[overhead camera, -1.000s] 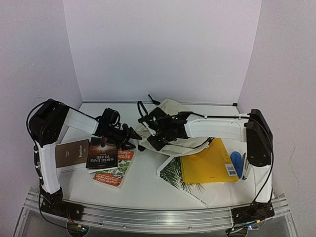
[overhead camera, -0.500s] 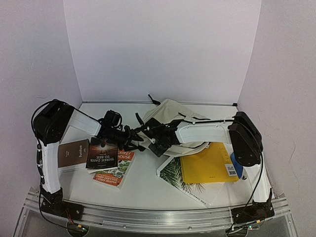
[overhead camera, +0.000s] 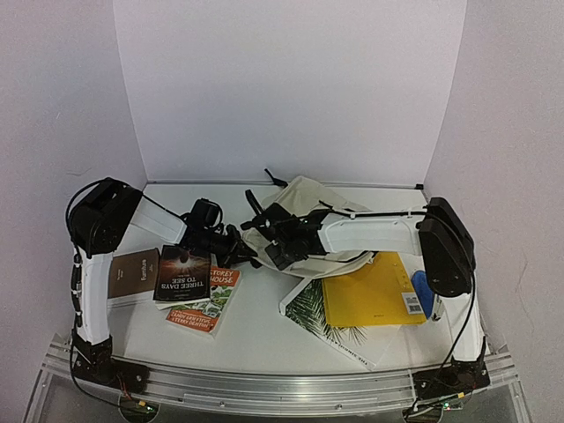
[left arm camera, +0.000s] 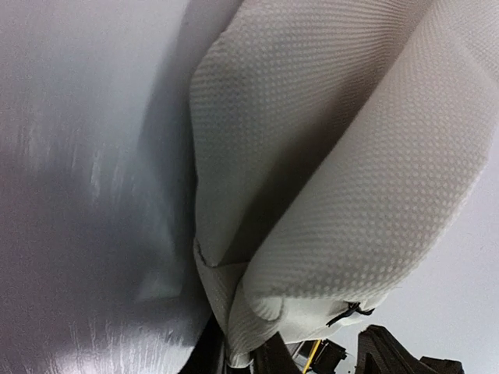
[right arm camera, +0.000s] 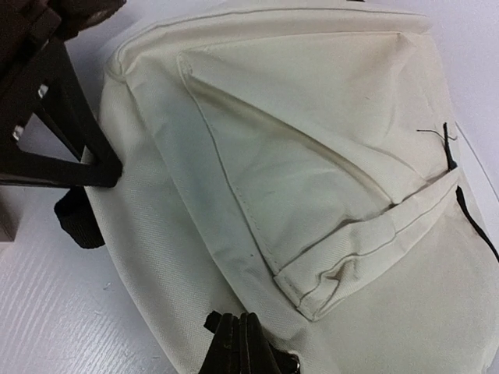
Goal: Pack the student bag
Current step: Unzip the student bag at the center of the board.
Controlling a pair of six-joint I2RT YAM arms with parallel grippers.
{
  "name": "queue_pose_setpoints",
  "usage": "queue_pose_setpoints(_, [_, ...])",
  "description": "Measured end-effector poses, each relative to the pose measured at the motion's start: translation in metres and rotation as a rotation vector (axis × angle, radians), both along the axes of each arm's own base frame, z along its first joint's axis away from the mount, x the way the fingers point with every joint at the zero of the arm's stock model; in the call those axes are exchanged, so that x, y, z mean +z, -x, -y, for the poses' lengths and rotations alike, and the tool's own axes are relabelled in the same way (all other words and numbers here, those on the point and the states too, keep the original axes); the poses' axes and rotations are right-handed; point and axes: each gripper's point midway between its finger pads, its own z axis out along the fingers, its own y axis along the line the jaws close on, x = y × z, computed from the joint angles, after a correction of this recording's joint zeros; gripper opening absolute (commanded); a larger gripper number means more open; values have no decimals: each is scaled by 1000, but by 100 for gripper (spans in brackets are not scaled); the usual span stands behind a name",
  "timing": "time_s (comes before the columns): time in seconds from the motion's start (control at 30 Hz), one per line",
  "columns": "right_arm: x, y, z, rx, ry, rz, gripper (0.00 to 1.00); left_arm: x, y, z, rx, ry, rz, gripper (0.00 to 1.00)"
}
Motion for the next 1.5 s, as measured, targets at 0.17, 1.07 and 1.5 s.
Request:
queue_pose_setpoints(0.17, [37, 0, 11, -71, -105, 48, 0, 2, -6, 1, 18, -5, 20, 0])
queue_pose_setpoints(1.07, [86, 0, -3, 162, -448, -118, 71, 121, 32, -27, -158, -59, 271, 0])
queue_pose_setpoints(1.5, [37, 60, -36, 75, -436, -145, 65, 108, 58, -42, -291, -112, 254, 0])
